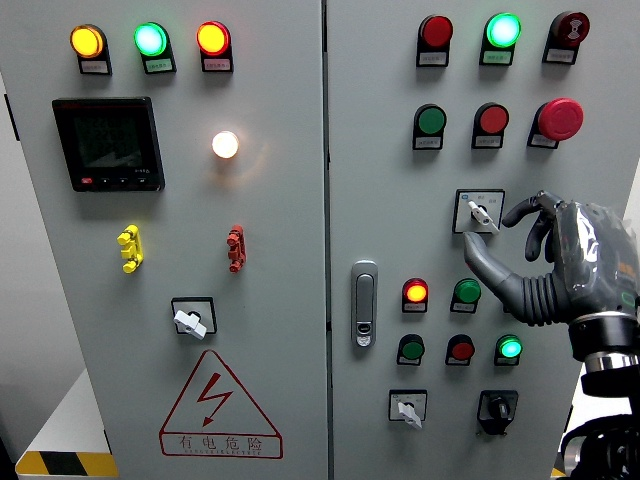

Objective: Rotate and turn off gray switch
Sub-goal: 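Raise the right hand and pinch the white switch handle with fingertips, then rotate the pinched white handle with the right hand to turn it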

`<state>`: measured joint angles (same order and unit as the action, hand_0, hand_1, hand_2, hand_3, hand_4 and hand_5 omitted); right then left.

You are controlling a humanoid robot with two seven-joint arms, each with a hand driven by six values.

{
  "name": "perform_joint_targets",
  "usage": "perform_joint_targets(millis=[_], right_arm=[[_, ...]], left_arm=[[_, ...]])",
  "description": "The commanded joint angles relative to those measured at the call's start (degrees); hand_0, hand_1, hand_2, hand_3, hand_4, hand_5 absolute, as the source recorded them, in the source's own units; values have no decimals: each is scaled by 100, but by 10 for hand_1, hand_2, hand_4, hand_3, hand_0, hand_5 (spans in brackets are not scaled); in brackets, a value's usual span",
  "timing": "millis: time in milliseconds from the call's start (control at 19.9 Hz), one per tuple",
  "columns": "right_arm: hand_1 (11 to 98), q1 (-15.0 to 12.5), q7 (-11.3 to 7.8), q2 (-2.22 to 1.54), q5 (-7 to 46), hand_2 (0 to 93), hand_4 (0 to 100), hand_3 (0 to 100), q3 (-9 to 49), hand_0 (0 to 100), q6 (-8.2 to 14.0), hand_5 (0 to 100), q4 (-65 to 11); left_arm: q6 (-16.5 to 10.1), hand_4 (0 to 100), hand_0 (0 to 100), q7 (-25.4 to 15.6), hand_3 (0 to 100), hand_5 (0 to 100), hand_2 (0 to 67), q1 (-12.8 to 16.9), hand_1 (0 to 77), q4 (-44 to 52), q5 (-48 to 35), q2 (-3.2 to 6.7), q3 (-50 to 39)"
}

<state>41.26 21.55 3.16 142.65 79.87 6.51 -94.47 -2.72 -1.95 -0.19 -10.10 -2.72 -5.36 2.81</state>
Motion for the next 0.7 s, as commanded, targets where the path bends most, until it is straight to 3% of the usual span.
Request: perform_joint_targets(millis=[0,101,201,251,453,654], right_arm=[[399,84,-2,-9,0,577,959,930,2,123,-1,1000,103],[398,145,-19,-17,-9,576,961,930,2,123,-1,1000,253],[398,268,-63,-105,-122,576,961,931,2,123,-1,1000,358],[398,321,-80,-131,-184,576,961,931,2,125,8,1000,420],[397,339,-89,-184,-193,577,961,940,11,132,95,1000,561],[399,330,-98,-211,-193,580,961,940,-7,139,175,1000,657]], left_arm=[[0,121,0,-7,207,127,102,-7,0,-1,8,0,0],[0,121,0,2,207,127,102,-7,0,-1,-1,0,0],[0,121,0,2,207,127,101,1,0,-1,-1,0,0],[-9,121,0,2,207,127,101,2,0,-1,8,0,0],[0,121,0,2,208,127,101,2,0,-1,-1,0,0],[0,121,0,-7,208,127,101,-7,0,-1,-1,0,0]])
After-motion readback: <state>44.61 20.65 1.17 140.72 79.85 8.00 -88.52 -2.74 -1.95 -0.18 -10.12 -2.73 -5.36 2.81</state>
